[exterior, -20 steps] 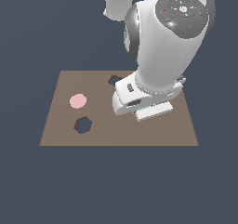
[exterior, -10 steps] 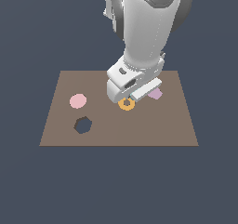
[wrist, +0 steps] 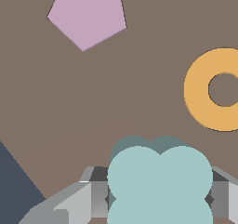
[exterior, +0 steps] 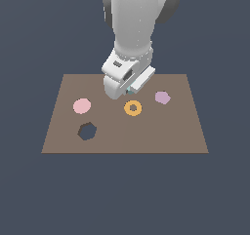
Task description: Insert a designated object into the corresponding slot on a board.
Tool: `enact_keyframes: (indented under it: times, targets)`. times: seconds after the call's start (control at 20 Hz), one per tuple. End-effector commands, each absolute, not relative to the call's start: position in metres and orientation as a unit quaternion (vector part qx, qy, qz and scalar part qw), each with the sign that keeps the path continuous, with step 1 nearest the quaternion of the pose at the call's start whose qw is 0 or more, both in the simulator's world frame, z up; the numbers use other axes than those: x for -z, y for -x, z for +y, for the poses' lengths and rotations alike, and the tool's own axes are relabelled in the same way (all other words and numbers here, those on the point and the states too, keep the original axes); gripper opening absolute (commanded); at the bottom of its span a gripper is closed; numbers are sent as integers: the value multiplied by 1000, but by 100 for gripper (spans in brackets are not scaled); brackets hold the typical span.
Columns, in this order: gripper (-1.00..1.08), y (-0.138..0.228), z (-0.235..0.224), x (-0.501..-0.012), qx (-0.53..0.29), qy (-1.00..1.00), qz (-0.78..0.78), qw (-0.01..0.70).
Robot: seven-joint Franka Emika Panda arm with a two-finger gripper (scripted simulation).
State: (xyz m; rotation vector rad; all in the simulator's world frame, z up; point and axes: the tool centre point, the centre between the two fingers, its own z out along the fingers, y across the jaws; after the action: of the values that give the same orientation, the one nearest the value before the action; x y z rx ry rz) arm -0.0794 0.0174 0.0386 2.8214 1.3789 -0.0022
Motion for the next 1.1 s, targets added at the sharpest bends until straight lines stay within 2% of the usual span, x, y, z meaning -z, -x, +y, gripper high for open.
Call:
enact_keyframes:
  times: [0.0,0.5,1.05]
  targets:
    - [-100,86,9,-39,0,-887,462,1]
    - [-100,98,-13,-40,1,-858,513,1]
    - [-100,98,-15,-40,1,-856,516,1]
